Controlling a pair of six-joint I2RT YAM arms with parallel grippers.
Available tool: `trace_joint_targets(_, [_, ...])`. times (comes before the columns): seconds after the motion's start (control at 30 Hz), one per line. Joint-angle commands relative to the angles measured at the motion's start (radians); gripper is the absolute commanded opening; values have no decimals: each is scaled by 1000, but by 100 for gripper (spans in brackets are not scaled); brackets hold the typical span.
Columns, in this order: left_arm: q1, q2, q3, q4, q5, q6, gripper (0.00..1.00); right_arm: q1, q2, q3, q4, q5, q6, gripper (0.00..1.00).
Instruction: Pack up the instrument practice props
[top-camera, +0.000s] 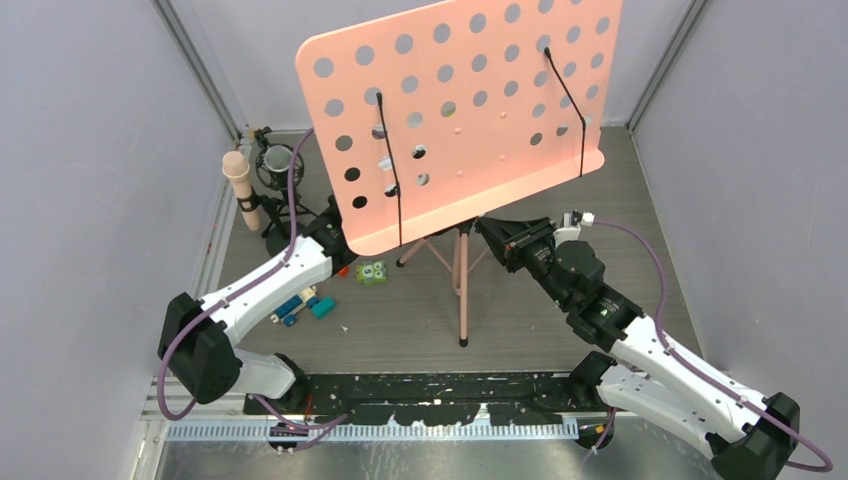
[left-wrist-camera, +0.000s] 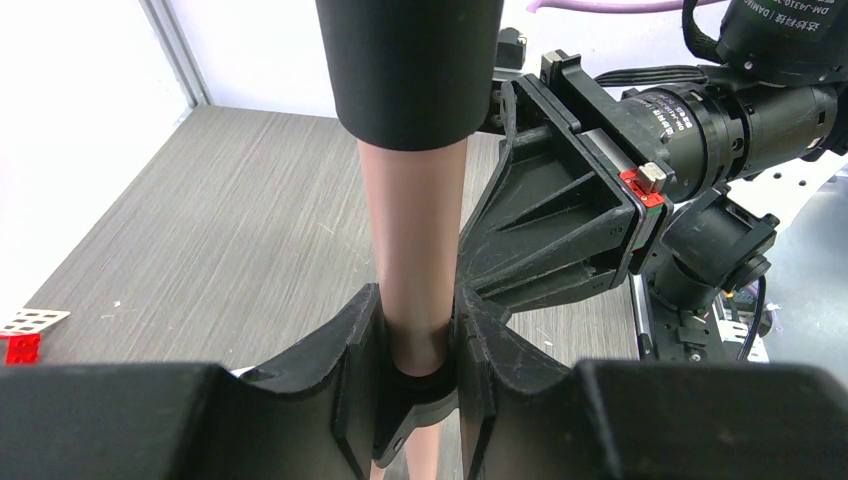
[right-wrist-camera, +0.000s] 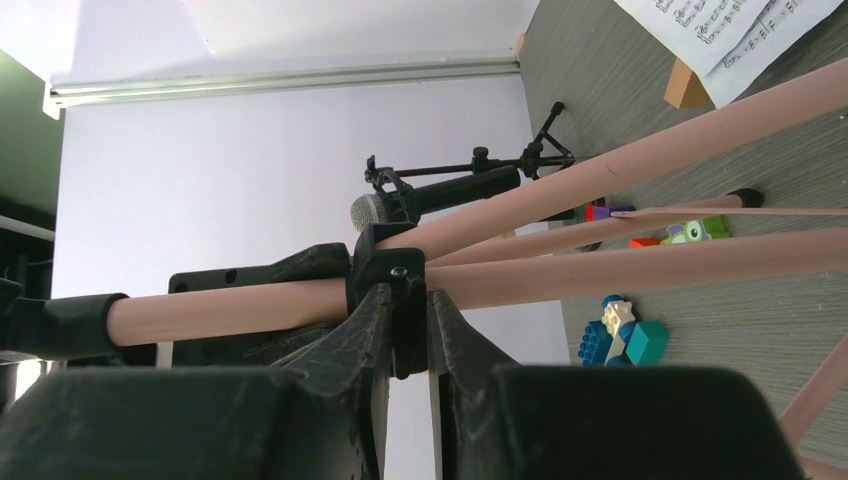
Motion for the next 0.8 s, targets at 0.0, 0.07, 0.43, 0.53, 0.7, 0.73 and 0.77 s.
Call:
trace_joint_targets(0.0, [1,29,1,-108,15,13,0,-4,-4,39,76,-8,-34,7])
trace_joint_targets(0.07, [0,28,-1,-106,17,12,0,-4,-1,34,118,-18,-60,1])
trace_joint_targets(0.43, [1,37,5,-97,42,6,0,-4,122,117,198,-249,-488,1])
trace_joint_targets(0.53, [1,39,7,-98,47,4,0,-3,153,117,220,-293,-594,1])
trace_joint_targets(0.7, [-3,45,10,-101,52,4,0,-4,148,82,302,-339,-780,1])
trace_joint_targets(0.73, [-2,46,11,-103,53,4,0,-4,140,77,307,-346,-827,1])
trace_joint_targets(0.77, [-2,47,13,-105,54,4,0,-3,132,71,311,-354,-875,1])
